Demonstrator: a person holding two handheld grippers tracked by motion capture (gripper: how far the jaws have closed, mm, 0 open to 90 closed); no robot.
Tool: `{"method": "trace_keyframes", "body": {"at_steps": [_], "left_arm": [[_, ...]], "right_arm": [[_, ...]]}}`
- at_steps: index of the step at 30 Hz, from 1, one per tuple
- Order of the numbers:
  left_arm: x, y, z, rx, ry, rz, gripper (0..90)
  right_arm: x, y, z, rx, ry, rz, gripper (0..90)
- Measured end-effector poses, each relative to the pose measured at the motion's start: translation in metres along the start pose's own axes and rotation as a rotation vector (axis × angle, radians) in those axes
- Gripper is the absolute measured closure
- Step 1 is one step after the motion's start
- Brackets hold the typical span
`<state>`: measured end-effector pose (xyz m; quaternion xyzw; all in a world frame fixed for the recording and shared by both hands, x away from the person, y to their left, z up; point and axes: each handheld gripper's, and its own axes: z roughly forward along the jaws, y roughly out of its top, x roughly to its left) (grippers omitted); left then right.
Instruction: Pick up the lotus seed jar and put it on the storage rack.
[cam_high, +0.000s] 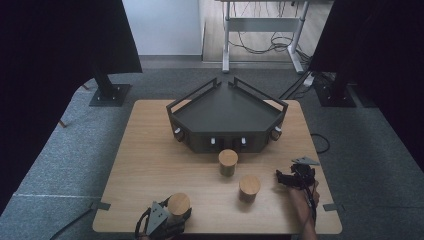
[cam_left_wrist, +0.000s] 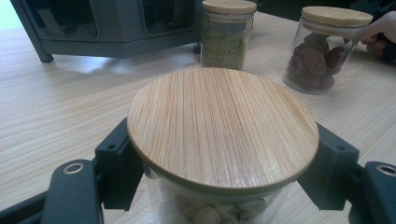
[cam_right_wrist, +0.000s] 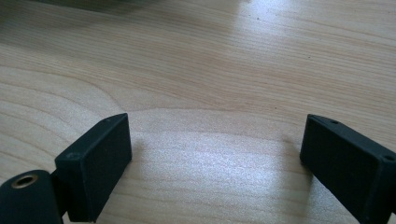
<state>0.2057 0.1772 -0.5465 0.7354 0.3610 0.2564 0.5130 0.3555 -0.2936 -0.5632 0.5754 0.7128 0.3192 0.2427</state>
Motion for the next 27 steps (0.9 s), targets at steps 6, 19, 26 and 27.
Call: {"method": "trace_keyframes", "body": {"at_steps": [6,19,26,27], "left_arm": [[0.001,0.005,-0.002,-0.024,-0.003,-0.002,25.9],[0.005,0.022,-0.003,-0.032,0.011,-0.015,25.9],[0.01,0.035,-0.005,-0.038,0.016,-0.017,25.9],[0.01,0.036,-0.005,-0.038,0.018,-0.014,25.8]], "right_arm": [[0.0,0.0,0.0,0.0,0.0,0.0,8.3],[0.0,0.0,0.0,0.0,0.0,0.0,8.3],[0.0,0.0,0.0,0.0,0.0,0.0,8.3],[0.0,0.0,0.0,0.0,0.0,0.0,8.3]]}}
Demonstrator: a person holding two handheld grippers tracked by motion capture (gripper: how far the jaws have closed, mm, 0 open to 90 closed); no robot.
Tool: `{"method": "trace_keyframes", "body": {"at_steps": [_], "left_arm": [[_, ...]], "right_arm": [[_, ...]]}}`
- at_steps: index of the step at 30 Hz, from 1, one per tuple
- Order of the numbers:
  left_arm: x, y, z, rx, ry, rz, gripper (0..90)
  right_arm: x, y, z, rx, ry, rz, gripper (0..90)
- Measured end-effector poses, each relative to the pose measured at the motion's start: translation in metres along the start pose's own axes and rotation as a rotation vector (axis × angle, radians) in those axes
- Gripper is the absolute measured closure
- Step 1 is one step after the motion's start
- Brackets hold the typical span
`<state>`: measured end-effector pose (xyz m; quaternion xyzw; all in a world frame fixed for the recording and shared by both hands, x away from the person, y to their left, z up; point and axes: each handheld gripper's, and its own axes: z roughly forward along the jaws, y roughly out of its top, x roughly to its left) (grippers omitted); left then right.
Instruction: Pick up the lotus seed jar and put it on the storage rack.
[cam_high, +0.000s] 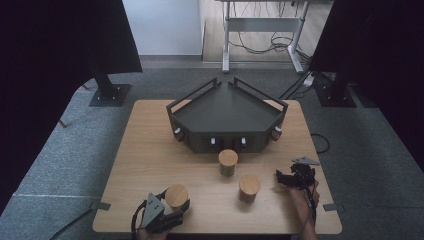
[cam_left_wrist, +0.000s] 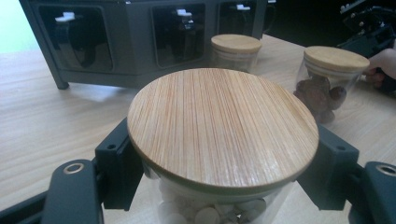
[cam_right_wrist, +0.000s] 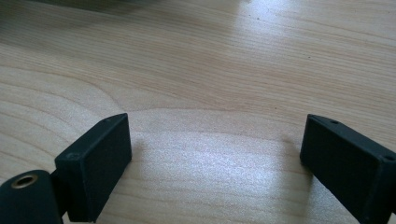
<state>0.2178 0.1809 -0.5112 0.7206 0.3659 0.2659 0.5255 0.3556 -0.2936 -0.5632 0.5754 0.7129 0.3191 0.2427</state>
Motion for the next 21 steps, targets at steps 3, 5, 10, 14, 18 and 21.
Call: {"method": "trace_keyframes", "body": {"at_steps": [3,5,10,14,18,21], "left_arm": [[0.002,0.006,-0.001,-0.006,0.004,0.006,25.8],[0.004,0.01,0.0,-0.009,0.003,0.009,25.8],[0.007,0.016,0.004,-0.01,0.001,0.013,25.8],[0.009,0.017,0.007,-0.004,0.006,0.008,25.9],[0.012,0.018,0.008,-0.002,0.01,-0.002,25.8],[0.015,0.02,0.008,-0.004,0.01,-0.008,25.8]], "right_arm": [[0.0,0.0,0.0,0.0,0.0,0.0,8.3],[0.0,0.0,0.0,0.0,0.0,0.0,8.3],[0.0,0.0,0.0,0.0,0.0,0.0,8.3],[0.0,0.0,0.0,0.0,0.0,0.0,8.3],[0.0,0.0,0.0,0.0,0.0,0.0,8.3],[0.0,0.0,0.0,0.0,0.0,0.0,8.3]]}}
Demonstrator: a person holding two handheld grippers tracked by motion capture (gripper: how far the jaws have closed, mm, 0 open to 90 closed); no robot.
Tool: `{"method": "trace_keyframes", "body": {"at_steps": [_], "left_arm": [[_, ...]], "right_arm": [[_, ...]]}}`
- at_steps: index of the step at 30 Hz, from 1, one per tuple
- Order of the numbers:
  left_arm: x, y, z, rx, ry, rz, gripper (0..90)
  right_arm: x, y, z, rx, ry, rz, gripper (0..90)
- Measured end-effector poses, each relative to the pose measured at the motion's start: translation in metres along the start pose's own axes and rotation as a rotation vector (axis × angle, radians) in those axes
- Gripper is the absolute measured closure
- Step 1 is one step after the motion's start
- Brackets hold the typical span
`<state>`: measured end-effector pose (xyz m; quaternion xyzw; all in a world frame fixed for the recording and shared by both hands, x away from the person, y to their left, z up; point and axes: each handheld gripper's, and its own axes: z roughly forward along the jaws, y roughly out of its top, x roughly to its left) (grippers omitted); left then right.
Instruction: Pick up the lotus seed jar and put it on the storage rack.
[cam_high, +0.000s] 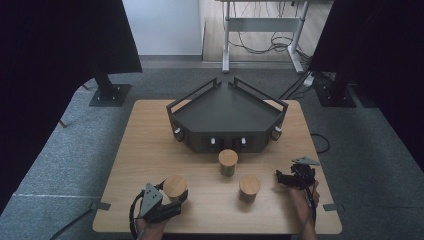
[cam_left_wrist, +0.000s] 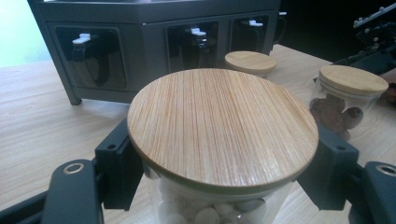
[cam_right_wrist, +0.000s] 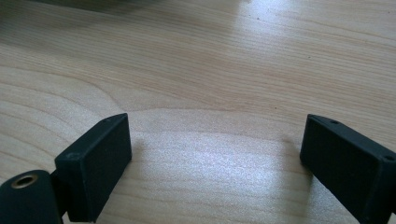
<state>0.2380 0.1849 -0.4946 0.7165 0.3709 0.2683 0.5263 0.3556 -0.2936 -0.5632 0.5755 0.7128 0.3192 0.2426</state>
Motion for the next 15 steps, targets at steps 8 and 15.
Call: {"method": "trace_keyframes", "body": {"at_steps": [8,15], "left_arm": [[0.007,0.014,0.001,-0.018,0.01,-0.004,25.8],[0.011,0.026,0.005,-0.023,0.01,0.002,25.9]], "right_arm": [[0.0,0.0,0.0,0.0,0.001,-0.001,8.2],[0.0,0.0,0.0,0.0,0.001,-0.001,8.2]]}}
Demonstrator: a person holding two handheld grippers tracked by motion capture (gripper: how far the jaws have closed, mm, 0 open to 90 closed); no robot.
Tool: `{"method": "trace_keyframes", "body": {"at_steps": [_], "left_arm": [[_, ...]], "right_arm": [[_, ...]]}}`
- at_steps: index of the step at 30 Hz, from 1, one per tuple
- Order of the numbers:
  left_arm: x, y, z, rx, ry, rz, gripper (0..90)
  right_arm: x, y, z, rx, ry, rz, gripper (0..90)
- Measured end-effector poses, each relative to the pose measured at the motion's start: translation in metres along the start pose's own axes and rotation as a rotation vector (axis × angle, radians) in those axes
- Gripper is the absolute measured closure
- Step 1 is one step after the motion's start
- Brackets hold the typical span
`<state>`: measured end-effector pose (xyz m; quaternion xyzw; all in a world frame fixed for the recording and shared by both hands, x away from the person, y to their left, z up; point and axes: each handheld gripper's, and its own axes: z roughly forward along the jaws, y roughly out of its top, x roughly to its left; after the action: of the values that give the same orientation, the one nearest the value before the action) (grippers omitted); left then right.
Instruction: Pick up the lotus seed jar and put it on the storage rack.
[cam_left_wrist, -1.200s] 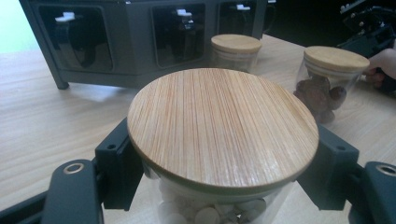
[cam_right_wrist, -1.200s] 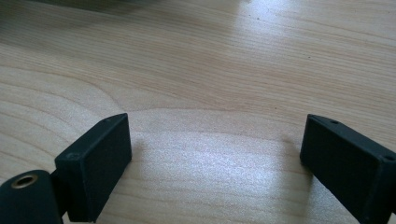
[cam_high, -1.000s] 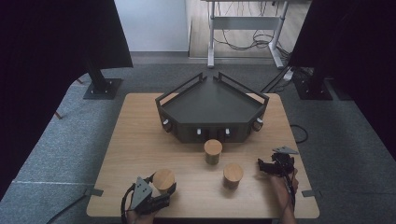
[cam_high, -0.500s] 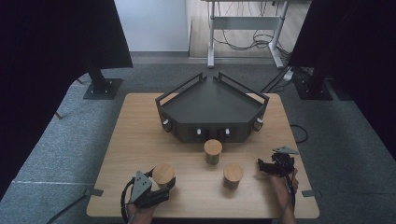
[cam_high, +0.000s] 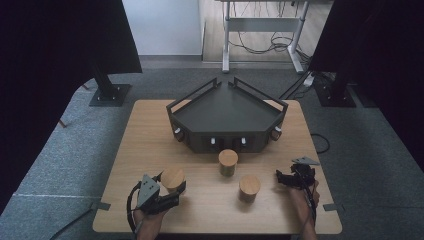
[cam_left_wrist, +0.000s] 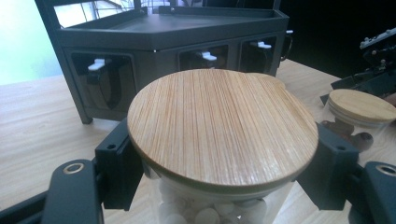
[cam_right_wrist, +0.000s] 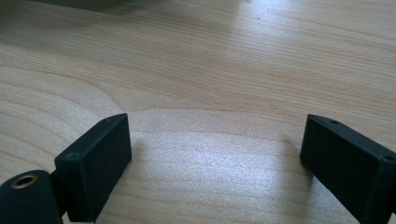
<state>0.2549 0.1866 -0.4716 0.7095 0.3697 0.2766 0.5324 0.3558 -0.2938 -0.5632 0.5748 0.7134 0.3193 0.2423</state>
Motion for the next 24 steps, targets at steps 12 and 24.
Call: {"method": "trace_keyframes", "body": {"at_steps": [12,24], "left_arm": [[0.011,0.019,0.011,-0.007,-0.005,-0.016,25.8],[0.018,0.033,0.021,-0.017,-0.008,-0.021,25.8]], "right_arm": [[0.0,0.0,0.0,0.0,0.001,0.0,8.2],[0.0,0.0,0.0,0.0,0.001,-0.001,8.2]]}}
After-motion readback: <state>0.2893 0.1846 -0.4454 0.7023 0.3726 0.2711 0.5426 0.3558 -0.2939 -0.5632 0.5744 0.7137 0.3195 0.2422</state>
